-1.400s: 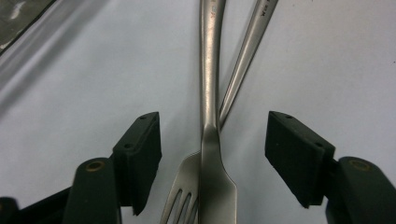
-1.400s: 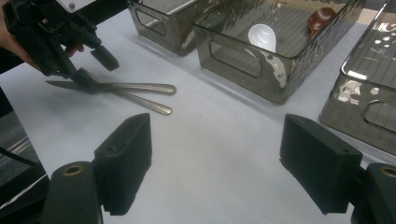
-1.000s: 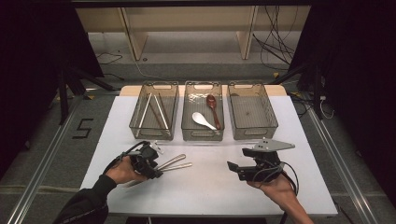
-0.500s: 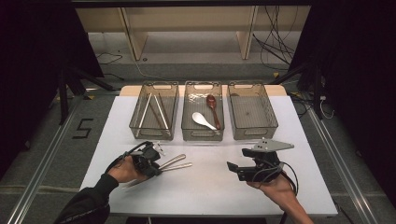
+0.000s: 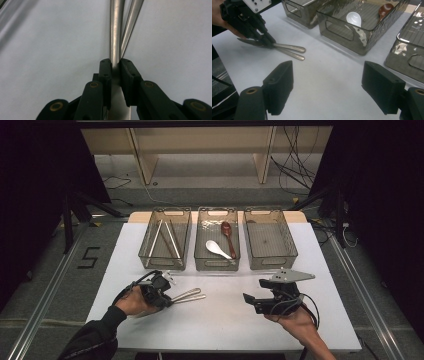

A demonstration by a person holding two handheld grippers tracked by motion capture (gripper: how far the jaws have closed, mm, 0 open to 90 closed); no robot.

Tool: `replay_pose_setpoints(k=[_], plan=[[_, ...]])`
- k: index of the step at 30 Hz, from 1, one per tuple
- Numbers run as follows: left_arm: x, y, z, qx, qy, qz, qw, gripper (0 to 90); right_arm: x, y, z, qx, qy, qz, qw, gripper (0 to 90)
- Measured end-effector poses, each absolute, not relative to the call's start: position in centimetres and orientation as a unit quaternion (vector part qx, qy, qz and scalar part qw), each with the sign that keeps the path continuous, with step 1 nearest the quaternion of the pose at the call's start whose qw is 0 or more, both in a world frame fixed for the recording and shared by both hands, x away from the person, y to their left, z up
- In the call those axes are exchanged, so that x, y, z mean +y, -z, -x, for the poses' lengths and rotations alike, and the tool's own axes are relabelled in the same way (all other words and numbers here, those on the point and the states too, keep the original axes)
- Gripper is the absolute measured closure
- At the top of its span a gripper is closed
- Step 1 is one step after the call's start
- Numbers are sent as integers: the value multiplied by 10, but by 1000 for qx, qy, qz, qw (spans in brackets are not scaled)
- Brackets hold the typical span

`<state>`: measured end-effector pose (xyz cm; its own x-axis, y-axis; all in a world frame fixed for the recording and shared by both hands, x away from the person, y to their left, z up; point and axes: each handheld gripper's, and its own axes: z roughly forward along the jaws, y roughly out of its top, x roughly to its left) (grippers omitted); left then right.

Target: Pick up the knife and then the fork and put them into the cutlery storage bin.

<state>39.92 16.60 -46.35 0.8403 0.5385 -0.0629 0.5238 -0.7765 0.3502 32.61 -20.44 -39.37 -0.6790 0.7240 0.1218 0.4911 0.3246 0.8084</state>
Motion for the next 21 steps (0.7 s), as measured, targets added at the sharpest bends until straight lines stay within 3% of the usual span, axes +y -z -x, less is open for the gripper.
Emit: replay_pose_setpoints(k=[21], plan=[[169, 455, -399, 300, -17, -934, 194, 789, -205, 394, -326, 803, -441, -379, 132, 264]])
